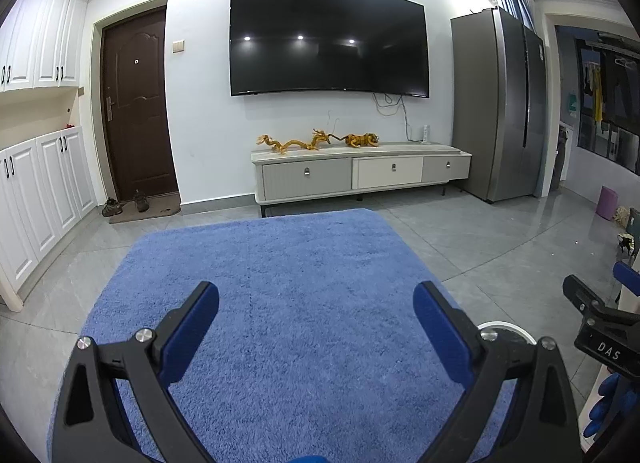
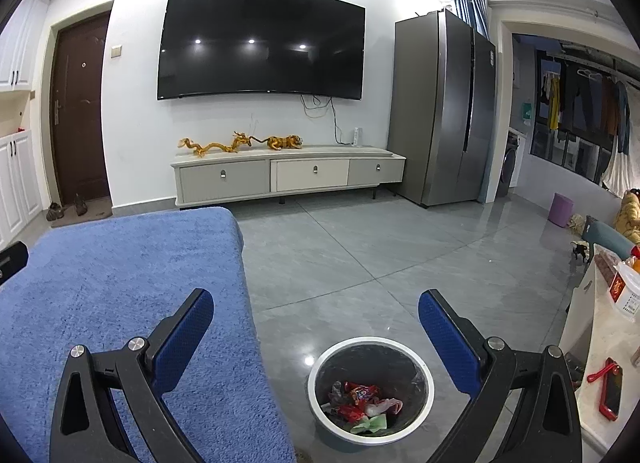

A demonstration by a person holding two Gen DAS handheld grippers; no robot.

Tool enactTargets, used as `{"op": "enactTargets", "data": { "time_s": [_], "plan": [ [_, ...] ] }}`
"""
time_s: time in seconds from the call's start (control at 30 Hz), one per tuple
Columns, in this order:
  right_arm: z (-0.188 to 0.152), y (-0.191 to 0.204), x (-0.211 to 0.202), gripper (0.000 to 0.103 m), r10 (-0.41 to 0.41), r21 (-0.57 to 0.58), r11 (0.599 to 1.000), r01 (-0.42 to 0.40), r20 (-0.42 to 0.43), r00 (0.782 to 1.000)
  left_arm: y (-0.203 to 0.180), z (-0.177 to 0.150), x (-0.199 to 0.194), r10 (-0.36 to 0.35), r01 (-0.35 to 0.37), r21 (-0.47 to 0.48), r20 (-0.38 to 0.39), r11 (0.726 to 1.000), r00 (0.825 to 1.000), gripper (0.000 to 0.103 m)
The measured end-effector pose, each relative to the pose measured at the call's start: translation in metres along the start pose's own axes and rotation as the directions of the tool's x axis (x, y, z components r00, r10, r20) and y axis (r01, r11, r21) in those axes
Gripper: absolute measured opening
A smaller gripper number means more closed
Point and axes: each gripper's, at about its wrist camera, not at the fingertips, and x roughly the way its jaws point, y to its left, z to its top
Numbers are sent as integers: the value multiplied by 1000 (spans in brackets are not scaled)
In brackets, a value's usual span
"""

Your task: Collect trash

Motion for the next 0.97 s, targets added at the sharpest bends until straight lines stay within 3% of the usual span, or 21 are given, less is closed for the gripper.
{"op": "enactTargets", "data": {
  "time_s": [0.97],
  "plan": [
    [3, 9, 29, 103, -40, -31, 999, 38, -59, 997, 11, 0, 33, -33, 32, -22, -39, 999, 999, 98]
  ]
}}
